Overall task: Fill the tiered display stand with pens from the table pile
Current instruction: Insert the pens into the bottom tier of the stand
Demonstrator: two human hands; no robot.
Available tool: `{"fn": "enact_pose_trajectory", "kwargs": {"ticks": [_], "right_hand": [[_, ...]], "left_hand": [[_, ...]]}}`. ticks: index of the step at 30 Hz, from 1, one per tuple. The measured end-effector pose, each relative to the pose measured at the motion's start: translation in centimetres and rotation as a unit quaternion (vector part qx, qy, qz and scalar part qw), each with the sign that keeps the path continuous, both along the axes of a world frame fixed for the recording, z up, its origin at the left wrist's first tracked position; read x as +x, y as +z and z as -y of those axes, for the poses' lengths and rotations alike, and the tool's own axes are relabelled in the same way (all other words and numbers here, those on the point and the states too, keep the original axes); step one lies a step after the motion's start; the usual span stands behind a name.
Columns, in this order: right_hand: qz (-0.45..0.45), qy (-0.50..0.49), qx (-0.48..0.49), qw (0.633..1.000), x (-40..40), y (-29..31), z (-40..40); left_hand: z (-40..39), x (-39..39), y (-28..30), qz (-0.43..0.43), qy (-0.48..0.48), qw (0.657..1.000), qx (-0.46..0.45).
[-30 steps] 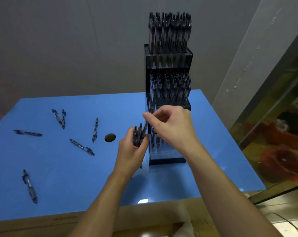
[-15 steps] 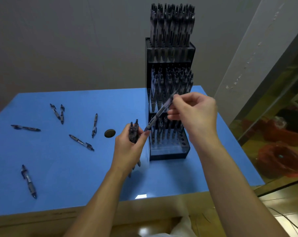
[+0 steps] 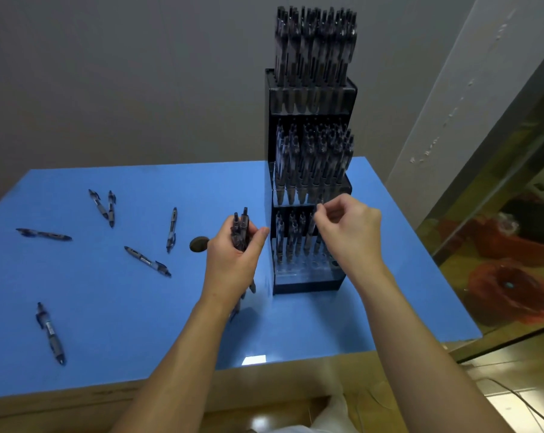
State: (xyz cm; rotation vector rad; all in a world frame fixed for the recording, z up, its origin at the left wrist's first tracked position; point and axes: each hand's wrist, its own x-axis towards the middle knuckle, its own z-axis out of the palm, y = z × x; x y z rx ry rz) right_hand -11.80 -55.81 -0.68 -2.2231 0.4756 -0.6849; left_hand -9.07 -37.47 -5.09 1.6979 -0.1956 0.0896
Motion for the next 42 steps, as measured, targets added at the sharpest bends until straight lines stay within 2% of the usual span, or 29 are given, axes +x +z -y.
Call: {"fn": "enact_pose_trajectory", "kwargs": {"ticks": [8,15,21,25,30,32,34,36,42], "right_hand": [[0.034,0.009,-0.021,0.999,0.2,-0.7,-0.6],[0.010,0.024,-0.056,0.998,0.5,-2.2,-0.7],[-0.101,0.035,-0.055,0.993,0.5,-4.1,-1.2],[-0.138,0.031,-0.061,0.988,0.4,-3.5,-1.3],[-0.258,0.035,-0.140,0.955,-0.1,-0.6,-1.2],[-0.208,0.057,-0.128,0.968,-0.4,0.9,-1.6],[-0.125,0.119,-0.037,0.984,-0.7,2.5,-2.4],[-0.077,0.194,0.043,0.977,-0.7,3.5,-2.9],[-0.068,0.233,0.033,0.969,-0.2,3.7,-3.5]], "left_hand": [[-0.1,0.1,-0.2,0.003,0.004,1.000,0.009],[0.0,0.2,-0.2,0.001,0.003,1.000,0.009],[0.0,0.2,-0.1,-0.001,0.000,1.000,0.004],[-0.2,0.3,-0.1,-0.003,-0.003,1.000,0.006],[-0.1,0.4,0.0,0.003,-0.012,1.000,0.012],[0.0,0.4,0.0,0.006,-0.019,1.000,0.012],[0.1,0.4,0.0,0.010,-0.034,0.999,0.013],[0.2,0.3,0.2,0.019,-0.055,0.998,0.017],[0.7,0.3,0.4,0.014,-0.100,0.995,0.020]]}}
